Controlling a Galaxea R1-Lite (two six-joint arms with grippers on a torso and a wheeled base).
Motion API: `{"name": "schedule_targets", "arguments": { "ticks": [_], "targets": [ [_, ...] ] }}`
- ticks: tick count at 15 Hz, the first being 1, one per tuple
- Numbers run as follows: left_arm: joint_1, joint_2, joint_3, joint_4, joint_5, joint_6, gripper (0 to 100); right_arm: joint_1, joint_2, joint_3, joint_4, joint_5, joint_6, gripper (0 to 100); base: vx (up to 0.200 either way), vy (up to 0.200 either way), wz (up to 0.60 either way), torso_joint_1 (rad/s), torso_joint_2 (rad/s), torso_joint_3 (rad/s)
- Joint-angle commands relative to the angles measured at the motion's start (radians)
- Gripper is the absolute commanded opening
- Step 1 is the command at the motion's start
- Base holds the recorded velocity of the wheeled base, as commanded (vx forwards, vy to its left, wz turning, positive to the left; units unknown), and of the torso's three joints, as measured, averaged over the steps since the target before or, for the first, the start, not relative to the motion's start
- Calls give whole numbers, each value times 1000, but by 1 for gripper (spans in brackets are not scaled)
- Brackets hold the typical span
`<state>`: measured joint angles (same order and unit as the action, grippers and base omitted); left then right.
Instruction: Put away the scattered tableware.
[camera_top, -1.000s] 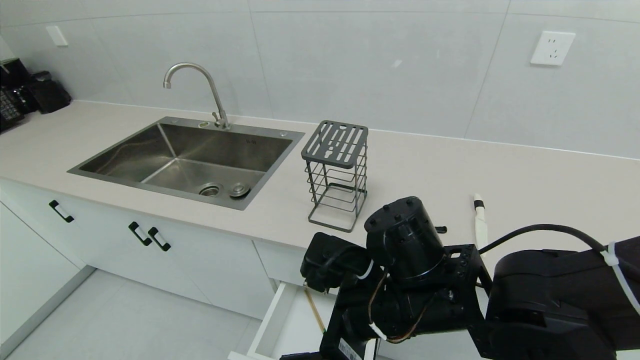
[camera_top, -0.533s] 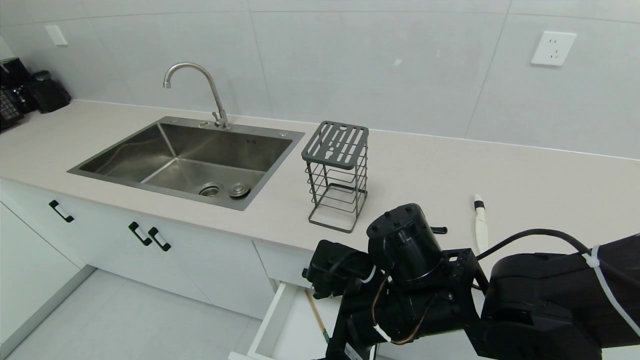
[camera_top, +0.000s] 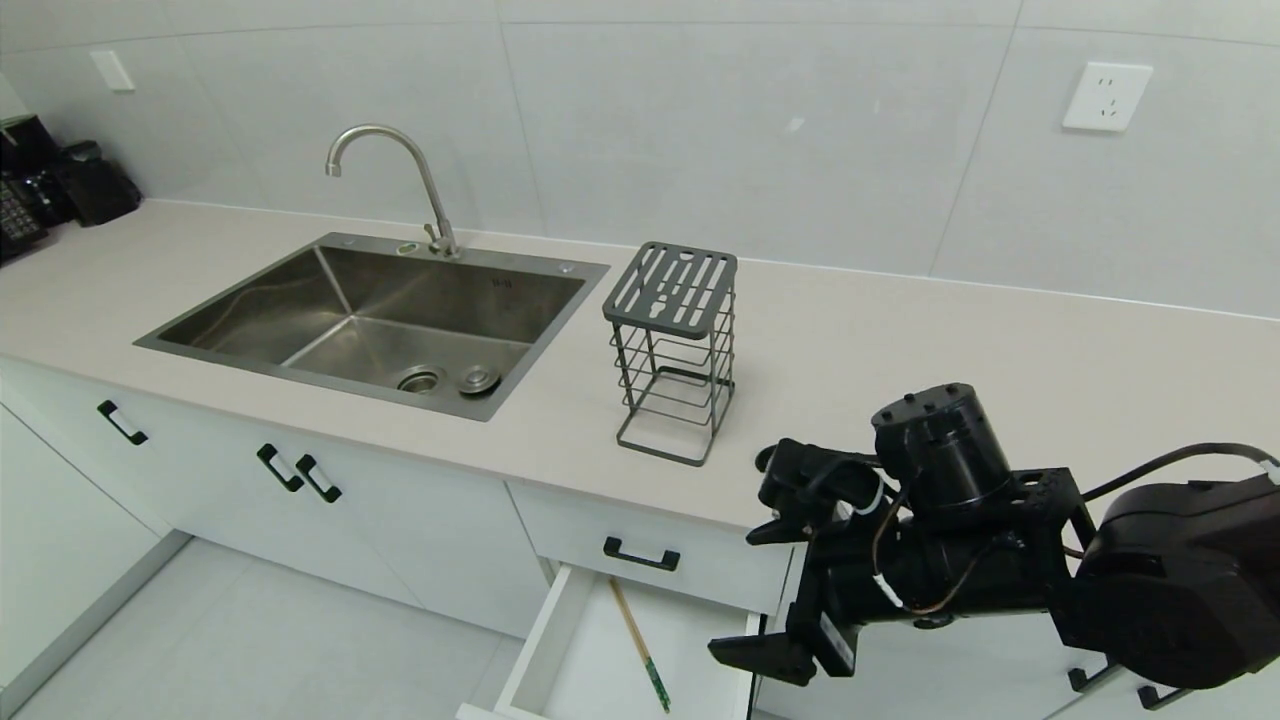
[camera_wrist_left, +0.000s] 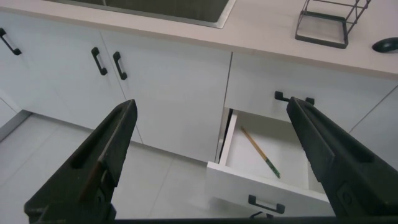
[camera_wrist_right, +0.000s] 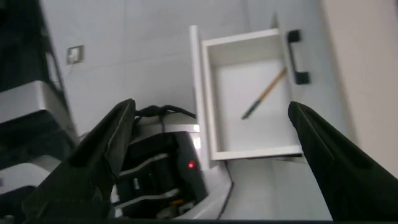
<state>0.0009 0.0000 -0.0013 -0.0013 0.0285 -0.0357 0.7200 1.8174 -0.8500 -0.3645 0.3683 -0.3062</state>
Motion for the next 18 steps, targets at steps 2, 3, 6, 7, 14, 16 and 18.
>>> {"name": "schedule_targets", "arguments": {
  "ticks": [2,3,6,7,14,16,18],
  "targets": [
    [1,0,0,0,1,-1,100,-34,33,54,-82,-111,6,100,0,0,0,0,0,0],
    [1,0,0,0,1,0,100,-39,48,54,-83,-134,7,100,0,0,0,0,0,0],
    [1,0,0,0,1,-1,100,-48,52,37,-123,-175,58,100,0,0,0,0,0,0],
    [1,0,0,0,1,0,100,-48,52,37,-129,-189,65,100,0,0,0,0,0,0],
    [1,0,0,0,1,0,100,-143,122,5,-148,-252,67,100,0,0,0,0,0,0],
    [1,0,0,0,1,0,100,-195,154,-64,-148,-244,4,100,0,0,0,0,0,0],
    [1,0,0,0,1,-1,100,-235,201,-159,-149,-235,-33,100,0,0,0,0,0,0]
  ]
}}
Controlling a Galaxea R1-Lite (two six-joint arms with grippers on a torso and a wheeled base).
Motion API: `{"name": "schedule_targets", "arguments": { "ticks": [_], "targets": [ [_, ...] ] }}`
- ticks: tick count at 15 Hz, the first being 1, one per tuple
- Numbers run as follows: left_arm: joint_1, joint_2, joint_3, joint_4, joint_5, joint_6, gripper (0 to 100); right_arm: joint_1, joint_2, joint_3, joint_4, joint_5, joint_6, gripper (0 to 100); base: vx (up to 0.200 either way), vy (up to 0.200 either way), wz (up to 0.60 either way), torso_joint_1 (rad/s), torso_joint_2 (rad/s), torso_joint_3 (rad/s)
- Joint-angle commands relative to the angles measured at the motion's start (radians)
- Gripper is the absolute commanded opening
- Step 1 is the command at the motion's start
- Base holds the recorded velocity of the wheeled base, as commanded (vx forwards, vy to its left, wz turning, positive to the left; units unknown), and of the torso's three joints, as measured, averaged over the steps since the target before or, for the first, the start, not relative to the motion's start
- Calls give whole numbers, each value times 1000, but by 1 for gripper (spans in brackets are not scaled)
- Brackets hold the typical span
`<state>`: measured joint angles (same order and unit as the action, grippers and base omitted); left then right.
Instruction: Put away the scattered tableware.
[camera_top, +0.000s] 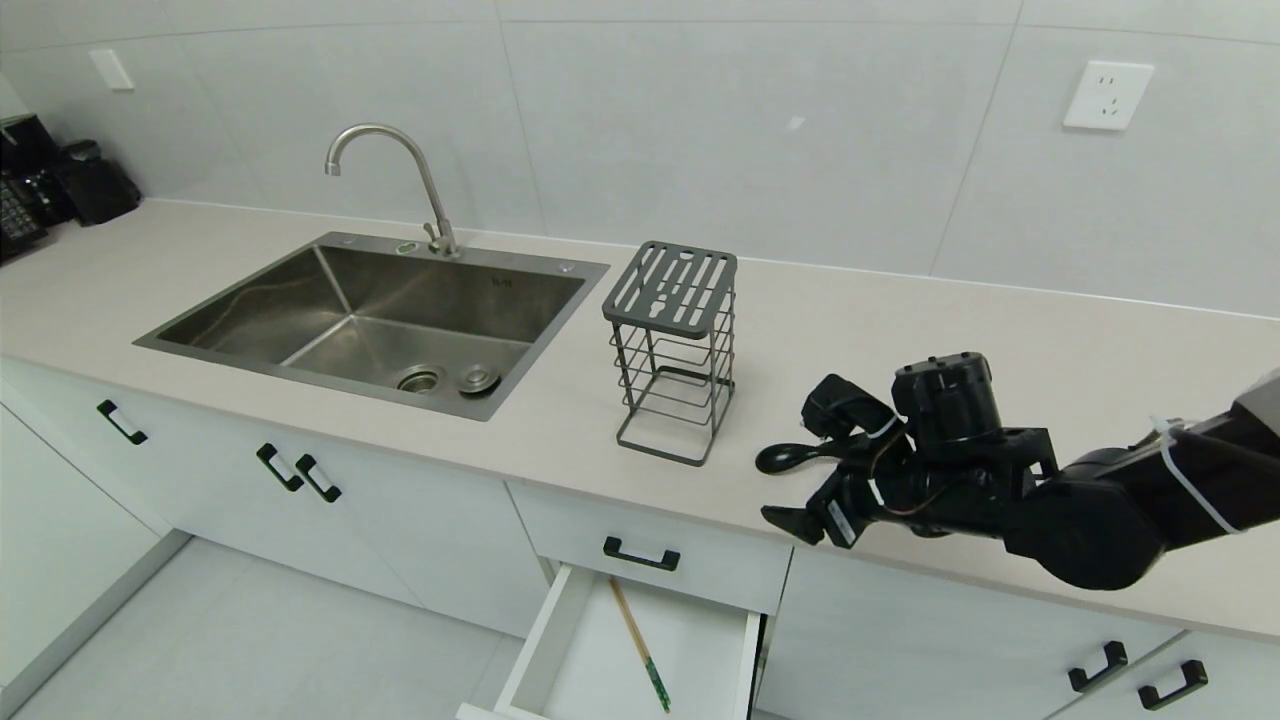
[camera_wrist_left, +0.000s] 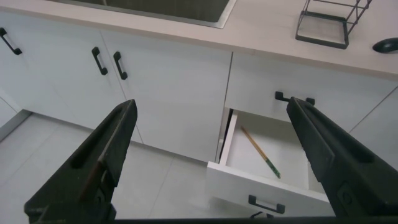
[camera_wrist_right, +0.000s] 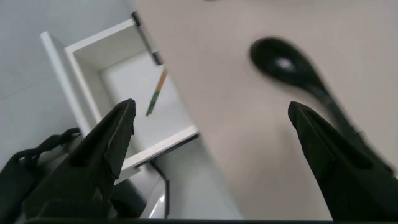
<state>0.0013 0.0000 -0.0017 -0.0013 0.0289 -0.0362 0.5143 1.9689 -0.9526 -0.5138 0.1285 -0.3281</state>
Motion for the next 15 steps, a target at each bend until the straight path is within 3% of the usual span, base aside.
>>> {"name": "schedule_targets", "arguments": {
  "ticks": [1,9,15],
  "targets": [
    [0,0,0,0,0,-1,100,-40,73,-84,1,14,-11,100,0,0,0,0,0,0],
    [0,0,0,0,0,-1,100,-149,113,-126,12,22,-31,100,0,0,0,0,0,0],
    [0,0,0,0,0,-1,100,-158,179,-170,8,22,-32,100,0,0,0,0,0,0]
  ]
}}
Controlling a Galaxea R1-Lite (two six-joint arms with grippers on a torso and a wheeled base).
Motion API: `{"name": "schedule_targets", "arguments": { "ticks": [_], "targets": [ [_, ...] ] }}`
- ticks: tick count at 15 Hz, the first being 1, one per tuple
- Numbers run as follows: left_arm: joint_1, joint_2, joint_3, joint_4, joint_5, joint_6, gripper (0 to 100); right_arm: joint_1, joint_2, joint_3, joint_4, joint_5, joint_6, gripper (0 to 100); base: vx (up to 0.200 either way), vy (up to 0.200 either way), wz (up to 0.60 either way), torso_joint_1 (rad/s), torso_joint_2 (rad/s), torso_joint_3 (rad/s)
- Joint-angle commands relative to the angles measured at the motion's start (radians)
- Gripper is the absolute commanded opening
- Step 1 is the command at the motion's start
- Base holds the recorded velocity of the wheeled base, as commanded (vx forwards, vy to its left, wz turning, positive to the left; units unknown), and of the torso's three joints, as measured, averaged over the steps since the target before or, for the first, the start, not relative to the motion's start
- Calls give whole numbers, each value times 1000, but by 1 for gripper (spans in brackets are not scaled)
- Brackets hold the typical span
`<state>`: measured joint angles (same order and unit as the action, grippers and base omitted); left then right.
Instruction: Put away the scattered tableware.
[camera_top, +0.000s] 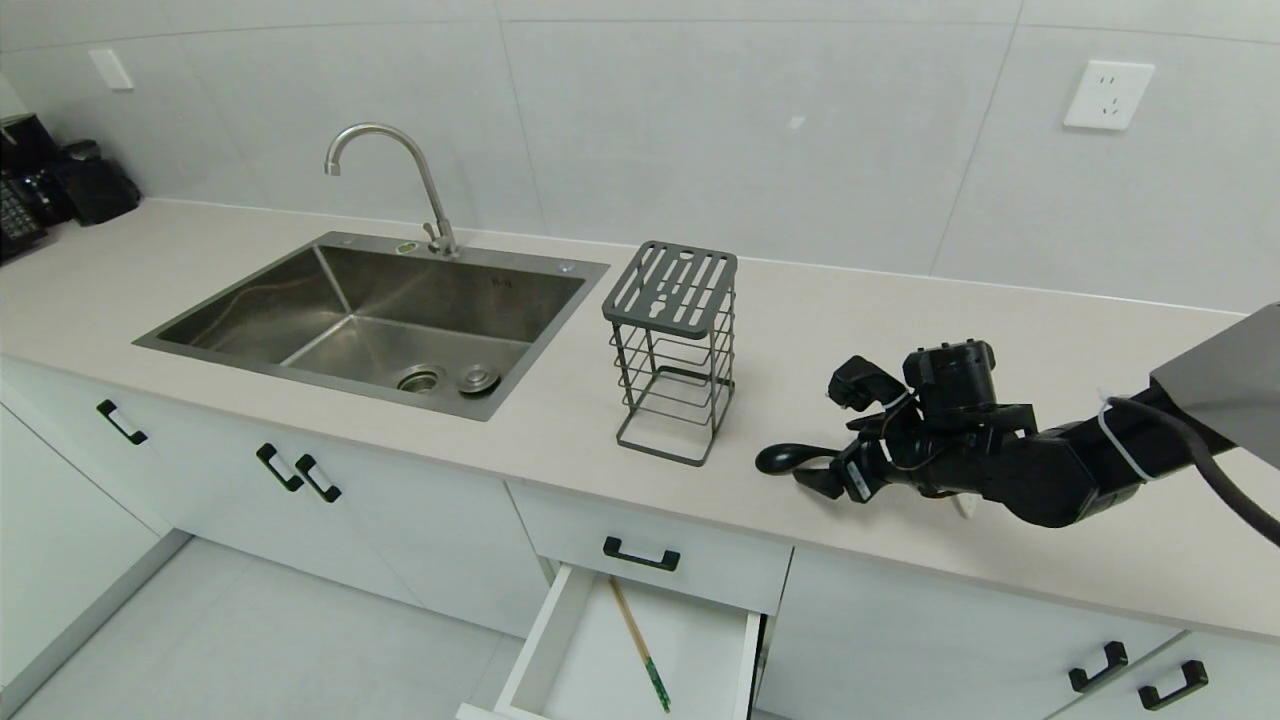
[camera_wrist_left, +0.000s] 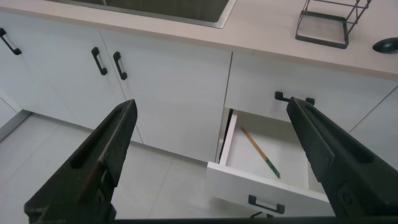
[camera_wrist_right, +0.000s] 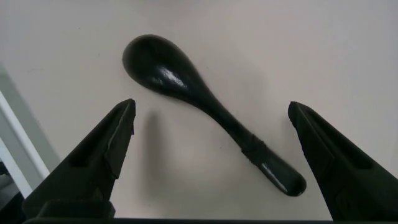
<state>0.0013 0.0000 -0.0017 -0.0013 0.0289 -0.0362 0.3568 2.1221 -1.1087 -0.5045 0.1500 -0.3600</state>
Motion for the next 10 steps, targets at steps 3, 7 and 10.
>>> {"name": "schedule_targets", "arguments": {
  "ticks": [3,7,10],
  "targets": [
    [0,0,0,0,0,-1,100,-1,81,-62,-3,0,0,100,0,0,0,0,0,0],
    [0,0,0,0,0,-1,100,-1,144,-134,-6,-1,1,100,0,0,0,0,0,0],
    [0,0,0,0,0,-1,100,-1,160,-135,-5,-1,1,100,0,0,0,0,0,0]
  ]
}}
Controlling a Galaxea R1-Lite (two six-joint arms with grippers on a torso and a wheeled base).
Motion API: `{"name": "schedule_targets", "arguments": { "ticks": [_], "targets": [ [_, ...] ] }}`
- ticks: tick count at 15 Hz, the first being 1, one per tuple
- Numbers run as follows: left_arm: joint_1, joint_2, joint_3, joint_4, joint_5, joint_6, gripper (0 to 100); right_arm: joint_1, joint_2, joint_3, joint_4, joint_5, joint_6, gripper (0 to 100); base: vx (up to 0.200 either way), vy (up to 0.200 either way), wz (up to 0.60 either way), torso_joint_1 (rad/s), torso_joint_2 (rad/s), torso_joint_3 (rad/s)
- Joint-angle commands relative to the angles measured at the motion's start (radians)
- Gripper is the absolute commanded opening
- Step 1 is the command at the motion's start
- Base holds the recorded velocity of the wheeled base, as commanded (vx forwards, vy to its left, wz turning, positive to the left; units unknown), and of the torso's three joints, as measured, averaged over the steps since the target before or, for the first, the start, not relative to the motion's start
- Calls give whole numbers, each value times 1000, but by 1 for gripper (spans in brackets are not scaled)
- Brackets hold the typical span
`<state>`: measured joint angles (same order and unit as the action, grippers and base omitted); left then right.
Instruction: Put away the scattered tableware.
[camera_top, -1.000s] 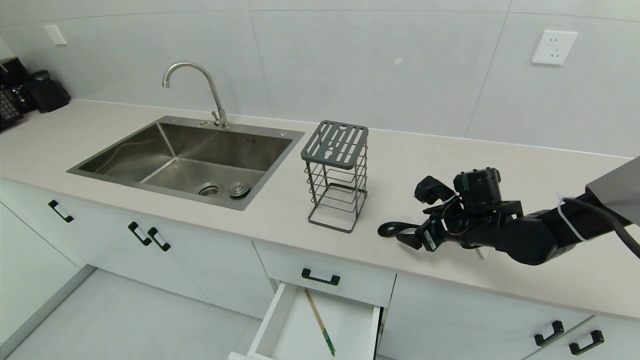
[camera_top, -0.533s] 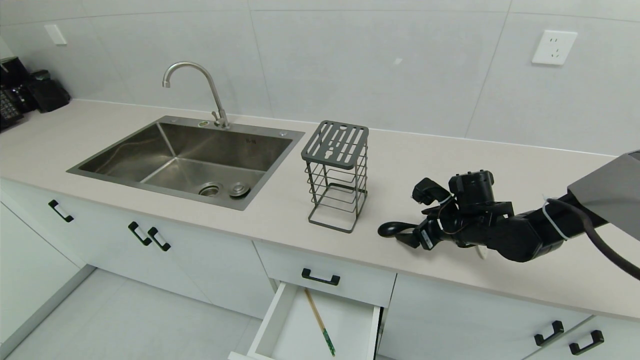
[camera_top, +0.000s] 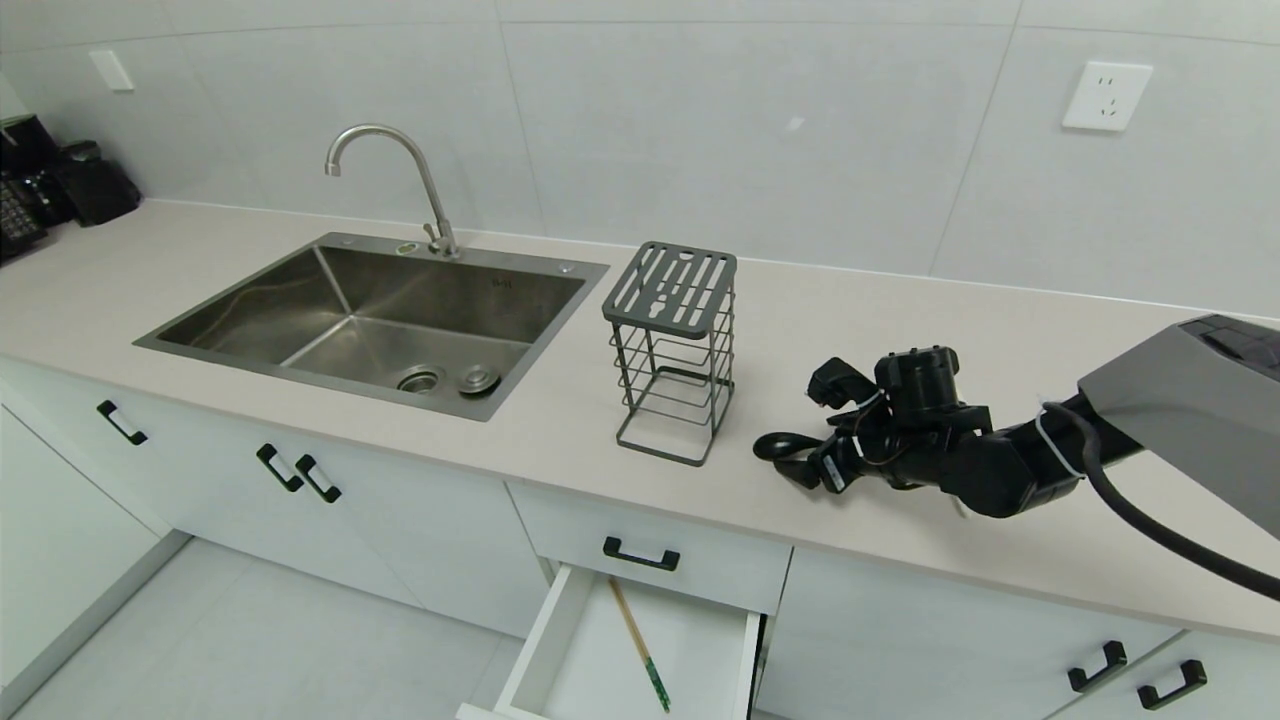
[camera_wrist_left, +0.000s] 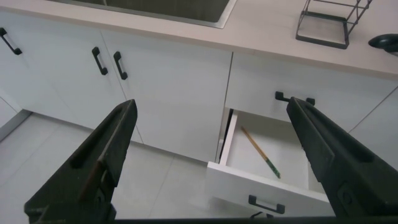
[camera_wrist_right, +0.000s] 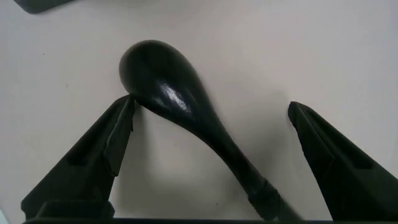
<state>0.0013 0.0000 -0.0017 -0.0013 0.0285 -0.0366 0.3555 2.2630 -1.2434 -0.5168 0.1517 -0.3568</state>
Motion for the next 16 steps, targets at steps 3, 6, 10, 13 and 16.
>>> {"name": "schedule_targets", "arguments": {
  "ticks": [3,6,10,13,16],
  "targets": [
    [0,0,0,0,1,0,100,0,18,1,11,-4,1,0,0,0,0,0,0,0],
    [0,0,0,0,1,0,100,2,1,7,11,-6,-1,0,0,0,0,0,0,0],
    [0,0,0,0,1,0,100,19,-111,70,4,-3,-37,0,0,0,0,0,0,0],
    [0,0,0,0,1,0,100,34,-276,233,-48,0,-122,0,0,0,0,0,0,0],
    [0,0,0,0,1,0,100,57,-477,403,-57,23,-123,0,0,0,0,0,0,0]
  ]
}}
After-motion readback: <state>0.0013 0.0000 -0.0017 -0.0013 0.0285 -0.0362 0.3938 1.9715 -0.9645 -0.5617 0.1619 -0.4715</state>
